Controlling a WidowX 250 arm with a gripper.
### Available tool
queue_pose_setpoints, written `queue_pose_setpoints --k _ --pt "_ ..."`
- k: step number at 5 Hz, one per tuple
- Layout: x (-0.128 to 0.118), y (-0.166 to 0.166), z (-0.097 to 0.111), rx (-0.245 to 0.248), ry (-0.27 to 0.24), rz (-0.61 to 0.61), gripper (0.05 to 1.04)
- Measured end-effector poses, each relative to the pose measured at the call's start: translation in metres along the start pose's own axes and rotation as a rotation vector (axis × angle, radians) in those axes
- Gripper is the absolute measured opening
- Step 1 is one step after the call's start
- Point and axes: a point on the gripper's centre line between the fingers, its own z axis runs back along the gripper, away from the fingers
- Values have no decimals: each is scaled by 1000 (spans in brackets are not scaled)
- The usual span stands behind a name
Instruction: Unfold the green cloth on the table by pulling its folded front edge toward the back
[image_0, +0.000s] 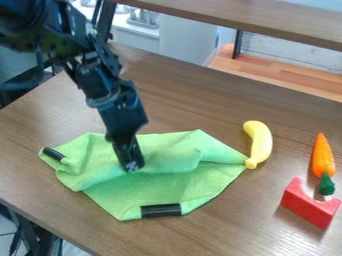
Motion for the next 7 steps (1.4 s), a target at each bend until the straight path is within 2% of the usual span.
queue_pose_setpoints --k 1,2,3,4,5,6,7 --pt "9 24 10 -11 5 124 64" --pt "21 54 8 -21 59 254 64" --pt "27 95 5 -1 114 423 64" --pt "32 119 5 16 119 519 64" --pt "36 136 12 81 90 558 64" --pt "28 147 16 120 60 605 64" --pt "23 152 24 137 29 718 63"
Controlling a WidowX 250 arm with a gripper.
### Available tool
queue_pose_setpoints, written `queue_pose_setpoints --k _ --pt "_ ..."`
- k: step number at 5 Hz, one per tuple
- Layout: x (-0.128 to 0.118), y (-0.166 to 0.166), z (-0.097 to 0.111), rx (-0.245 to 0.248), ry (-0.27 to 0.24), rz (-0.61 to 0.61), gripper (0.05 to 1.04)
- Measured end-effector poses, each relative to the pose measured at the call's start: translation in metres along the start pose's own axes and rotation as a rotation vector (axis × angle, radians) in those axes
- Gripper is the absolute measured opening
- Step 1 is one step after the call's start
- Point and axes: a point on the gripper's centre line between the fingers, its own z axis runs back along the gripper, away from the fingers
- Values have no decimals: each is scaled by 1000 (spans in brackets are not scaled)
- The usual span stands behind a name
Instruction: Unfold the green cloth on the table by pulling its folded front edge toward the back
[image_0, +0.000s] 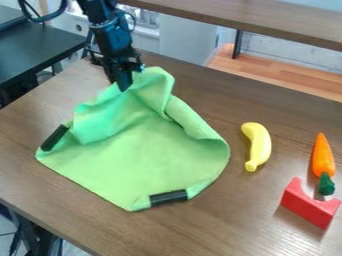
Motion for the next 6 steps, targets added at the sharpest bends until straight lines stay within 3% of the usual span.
queue_pose_setpoints --k 1,2,4,6 --pt "-3 7 0 24 6 16 63" --pt "-7 10 9 121 54 -99 63" --pt "6 5 37 179 156 -314 63" --pt "12 16 29 207 202 -428 63"
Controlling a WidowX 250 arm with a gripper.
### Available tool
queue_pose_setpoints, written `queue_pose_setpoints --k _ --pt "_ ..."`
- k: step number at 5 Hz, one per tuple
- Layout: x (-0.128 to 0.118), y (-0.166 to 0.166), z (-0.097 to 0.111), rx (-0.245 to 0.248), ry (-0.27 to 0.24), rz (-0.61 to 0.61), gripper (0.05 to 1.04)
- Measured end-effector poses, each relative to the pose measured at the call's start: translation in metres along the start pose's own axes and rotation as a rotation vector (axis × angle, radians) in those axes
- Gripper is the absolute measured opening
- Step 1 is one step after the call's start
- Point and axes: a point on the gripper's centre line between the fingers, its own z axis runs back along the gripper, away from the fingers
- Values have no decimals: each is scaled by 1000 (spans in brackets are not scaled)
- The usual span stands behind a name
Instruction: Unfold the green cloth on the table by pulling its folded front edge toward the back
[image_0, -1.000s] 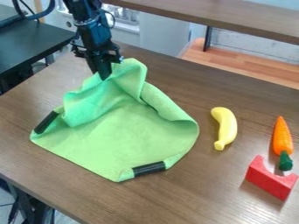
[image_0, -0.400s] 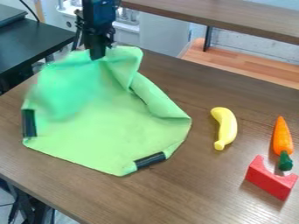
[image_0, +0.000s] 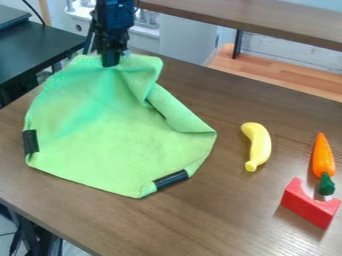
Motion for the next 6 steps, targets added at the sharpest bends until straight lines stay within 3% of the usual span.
queue_pose_setpoints --k 1,2,3,4,5,6 --pt "0 7 -8 11 8 -34 79" --pt "-2 20 -23 19 3 -59 227" --pt "-5 37 -32 21 -31 -88 510" --pt "-10 50 -35 73 -40 -69 793" --pt "-15 47 -28 102 -61 -43 1001" --pt "-25 35 3 133 -127 -27 1000"
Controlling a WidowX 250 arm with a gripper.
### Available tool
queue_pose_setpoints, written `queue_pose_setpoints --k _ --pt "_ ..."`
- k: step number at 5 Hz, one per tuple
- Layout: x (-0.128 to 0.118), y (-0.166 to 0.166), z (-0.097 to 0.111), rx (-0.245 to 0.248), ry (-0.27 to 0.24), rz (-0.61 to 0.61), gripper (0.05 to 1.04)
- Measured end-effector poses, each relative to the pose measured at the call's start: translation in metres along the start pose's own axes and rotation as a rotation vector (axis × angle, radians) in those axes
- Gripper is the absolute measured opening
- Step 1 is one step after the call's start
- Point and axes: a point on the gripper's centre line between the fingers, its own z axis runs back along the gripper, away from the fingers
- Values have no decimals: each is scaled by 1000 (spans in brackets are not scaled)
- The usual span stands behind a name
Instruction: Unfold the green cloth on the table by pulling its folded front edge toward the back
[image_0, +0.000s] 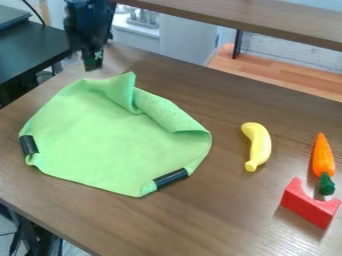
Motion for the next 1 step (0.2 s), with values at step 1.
queue_pose_setpoints --k 1 --pt "-8 -31 47 -22 -82 -11 1000"
